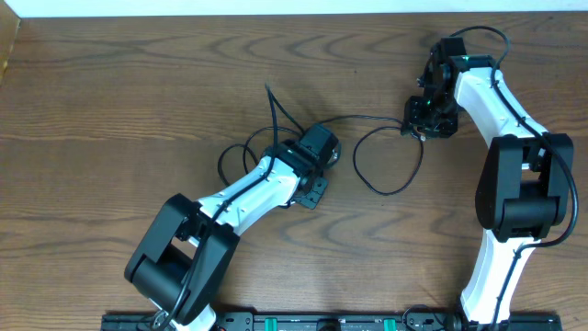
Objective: Untangle cables
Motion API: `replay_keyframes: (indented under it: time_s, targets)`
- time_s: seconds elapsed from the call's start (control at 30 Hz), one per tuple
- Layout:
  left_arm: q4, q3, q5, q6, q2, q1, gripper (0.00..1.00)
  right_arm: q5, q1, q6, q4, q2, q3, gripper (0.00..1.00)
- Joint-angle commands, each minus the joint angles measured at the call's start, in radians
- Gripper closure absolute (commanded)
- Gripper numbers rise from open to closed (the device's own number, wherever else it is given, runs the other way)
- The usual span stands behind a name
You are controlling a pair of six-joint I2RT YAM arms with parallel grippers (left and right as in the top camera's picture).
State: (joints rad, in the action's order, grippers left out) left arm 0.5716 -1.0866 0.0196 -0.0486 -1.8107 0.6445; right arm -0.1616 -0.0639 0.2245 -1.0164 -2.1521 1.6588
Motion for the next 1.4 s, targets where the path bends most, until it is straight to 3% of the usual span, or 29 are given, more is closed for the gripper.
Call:
replay_keyframes:
  time_s: [0.0,0.03,0.1,0.17,0.37,0.57,0.7,0.8,1.0,1.23,1.37]
  targets:
    - [-0.001,0.002,-0.013,0.007,-0.034,0.005,0.71,-0.006,-0.003,0.006,-0.001,0.003,-0.005,0.45]
    - [-0.001,0.002,-0.013,0.006,-0.034,0.005,0.73,-0.006,-0.003,0.006,-0.001,0.003,-0.005,0.45]
    - [-0.001,0.002,-0.013,0.007,-0.034,0.007,0.87,-0.006,-0.003,0.006,-0.001,0.003,-0.005,0.45]
    - [0.001,-0.002,-0.013,0.008,-0.031,0.008,0.92,-0.006,-0.002,0.006,-0.001,0.003,-0.005,0.45]
    - [0.015,-0.022,-0.013,0.008,0.053,0.007,0.93,-0.013,-0.003,0.006,-0.004,0.003,-0.005,0.43]
    - [0.014,-0.038,-0.013,-0.024,0.270,-0.013,0.92,-0.425,0.002,-0.190,0.004,0.003,-0.005,0.33]
    - [0.008,-0.038,-0.013,-0.040,0.416,-0.080,0.92,-0.741,-0.006,-0.200,0.035,0.003,-0.005,0.36]
    - [-0.027,-0.038,-0.005,-0.134,0.509,-0.156,0.92,-0.901,-0.056,-0.199,0.065,0.003,-0.005,0.39]
    - [-0.072,-0.038,-0.005,-0.326,0.599,-0.251,0.92,-0.914,-0.175,-0.080,0.145,0.003,-0.005,0.40]
    - [-0.084,-0.038,0.133,-0.309,0.606,-0.309,0.92,-0.911,-0.321,-0.004,0.262,0.003,-0.005,0.43]
    - [-0.048,-0.038,0.138,-0.340,0.601,-0.357,0.92,-0.841,-0.418,-0.004,0.349,0.003,-0.005,0.46]
